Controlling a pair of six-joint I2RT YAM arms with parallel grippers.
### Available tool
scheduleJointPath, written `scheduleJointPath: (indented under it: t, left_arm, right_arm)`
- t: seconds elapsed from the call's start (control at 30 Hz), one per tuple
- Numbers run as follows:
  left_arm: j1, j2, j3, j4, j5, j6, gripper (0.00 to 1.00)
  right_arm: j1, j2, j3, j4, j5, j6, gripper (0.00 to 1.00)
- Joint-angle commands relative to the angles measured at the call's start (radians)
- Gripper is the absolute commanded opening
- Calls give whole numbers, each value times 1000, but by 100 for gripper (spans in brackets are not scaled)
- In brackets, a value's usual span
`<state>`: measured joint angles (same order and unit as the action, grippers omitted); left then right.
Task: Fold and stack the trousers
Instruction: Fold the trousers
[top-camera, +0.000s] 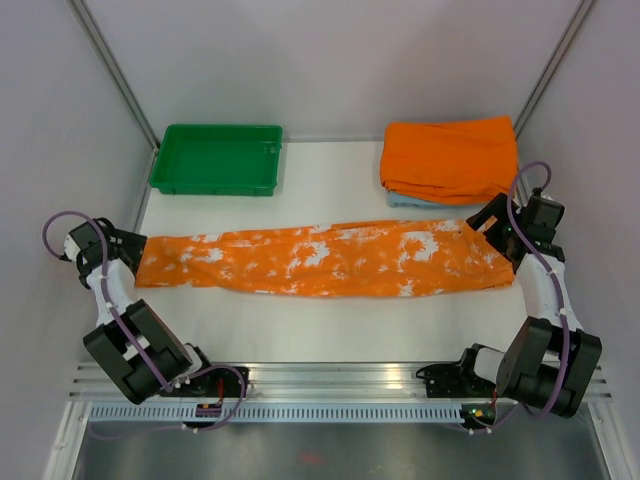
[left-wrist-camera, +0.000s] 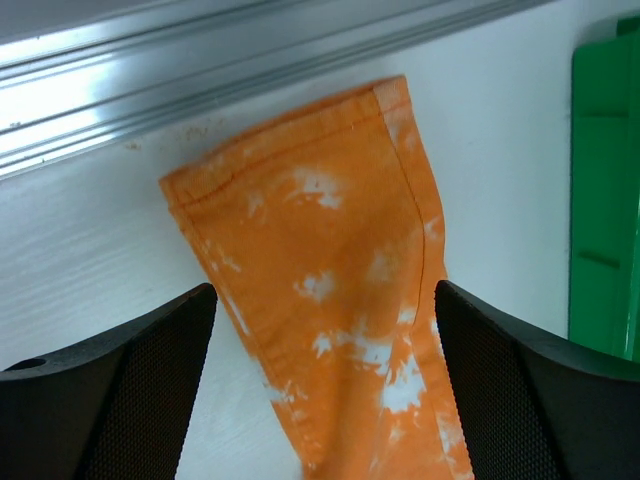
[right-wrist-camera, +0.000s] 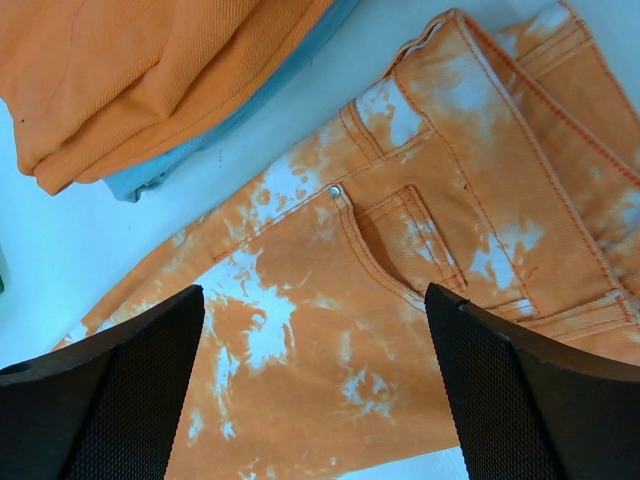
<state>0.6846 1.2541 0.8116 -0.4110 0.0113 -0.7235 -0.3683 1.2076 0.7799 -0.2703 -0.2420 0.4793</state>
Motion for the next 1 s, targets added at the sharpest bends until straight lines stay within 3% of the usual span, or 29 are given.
scheduleJointPath:
  t: [0.0,0.2,0.6,0.7,0.8,0.83,0.97]
  left_arm:
    - [9,57,1,162,-80,70,96]
    - [30,166,-31,218,-56,141,96]
    - [39,267,-141,319,-16,32,91]
    - [38,298,-146,345,10,26,85]
    - [41,330,-144,365,35,24,66]
    - [39,337,-143,368,41,24,52]
    - [41,338,-147,377,58,32,25]
  right_arm:
    - [9,12,35,25,-25,18,98]
    - [11,9,24,19,-16,16,98]
    - [12,27,45,-15,12,10,98]
    - [12,23,41,-23,23,7,98]
    - [11,7,35,-36,38,5,98]
    - [11,6,35,-44,43,5,98]
    - [12,-3,35,-52,59,2,98]
